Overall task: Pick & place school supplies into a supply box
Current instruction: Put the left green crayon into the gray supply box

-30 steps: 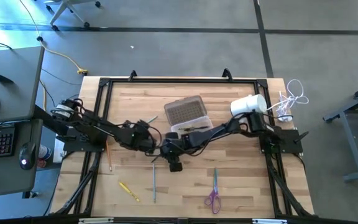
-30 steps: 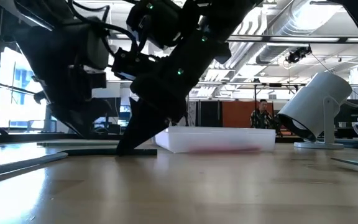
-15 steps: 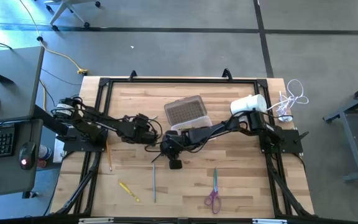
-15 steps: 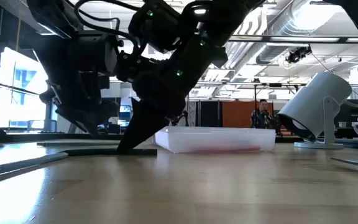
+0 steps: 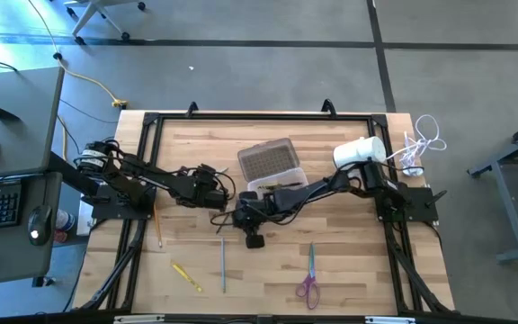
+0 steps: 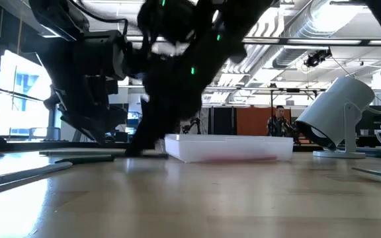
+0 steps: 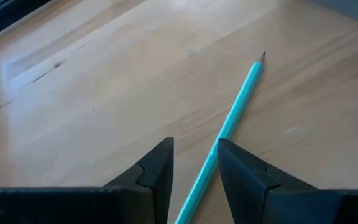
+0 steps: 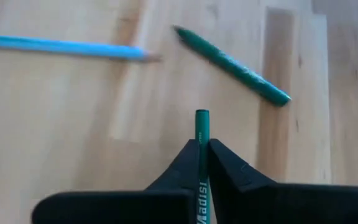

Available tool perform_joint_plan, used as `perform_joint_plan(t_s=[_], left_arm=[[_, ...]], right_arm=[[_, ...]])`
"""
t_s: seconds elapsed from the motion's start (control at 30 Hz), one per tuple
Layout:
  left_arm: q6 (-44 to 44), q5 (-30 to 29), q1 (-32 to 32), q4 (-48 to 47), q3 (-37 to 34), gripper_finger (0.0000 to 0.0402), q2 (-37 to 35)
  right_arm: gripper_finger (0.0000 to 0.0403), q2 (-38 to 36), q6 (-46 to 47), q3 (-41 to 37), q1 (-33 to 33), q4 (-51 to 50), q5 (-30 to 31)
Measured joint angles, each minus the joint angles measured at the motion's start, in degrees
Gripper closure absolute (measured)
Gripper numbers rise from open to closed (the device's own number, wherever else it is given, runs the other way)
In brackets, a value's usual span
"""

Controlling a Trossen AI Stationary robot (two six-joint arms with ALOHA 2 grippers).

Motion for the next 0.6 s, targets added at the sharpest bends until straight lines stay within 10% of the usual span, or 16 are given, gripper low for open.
perform_joint_plan(t_s=[0.6], left_arm=[[-0.04, 0.35, 0.00, 0.81, 0.00, 0.0243, 0.00]], right_arm=[[0.0400, -13.79, 9.72, -2.01, 0.61, -30.85, 23.30]])
